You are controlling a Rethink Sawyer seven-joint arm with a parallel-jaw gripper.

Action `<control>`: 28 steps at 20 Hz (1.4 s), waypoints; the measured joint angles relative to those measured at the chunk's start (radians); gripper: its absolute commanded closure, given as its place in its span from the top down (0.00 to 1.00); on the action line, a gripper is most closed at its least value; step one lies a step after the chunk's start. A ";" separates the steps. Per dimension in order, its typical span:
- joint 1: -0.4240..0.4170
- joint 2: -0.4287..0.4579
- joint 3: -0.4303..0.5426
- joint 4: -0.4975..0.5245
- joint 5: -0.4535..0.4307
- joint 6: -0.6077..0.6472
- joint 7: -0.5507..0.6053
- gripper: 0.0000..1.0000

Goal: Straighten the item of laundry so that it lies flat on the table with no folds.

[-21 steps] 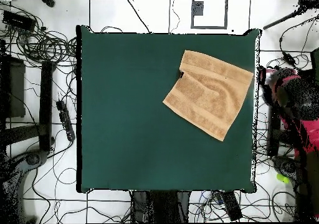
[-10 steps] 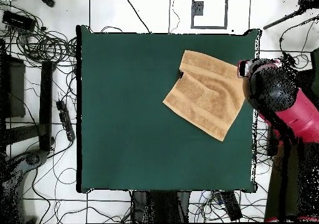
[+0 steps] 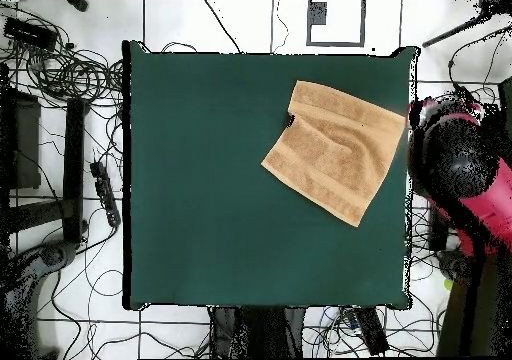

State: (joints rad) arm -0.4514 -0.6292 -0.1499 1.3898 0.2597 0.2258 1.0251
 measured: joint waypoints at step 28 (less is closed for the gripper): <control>0.058 -0.006 -0.092 0.082 0.020 -0.091 0.104 1.00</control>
State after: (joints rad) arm -0.3936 -0.6355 -0.2420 1.4718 0.2797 0.1350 1.1292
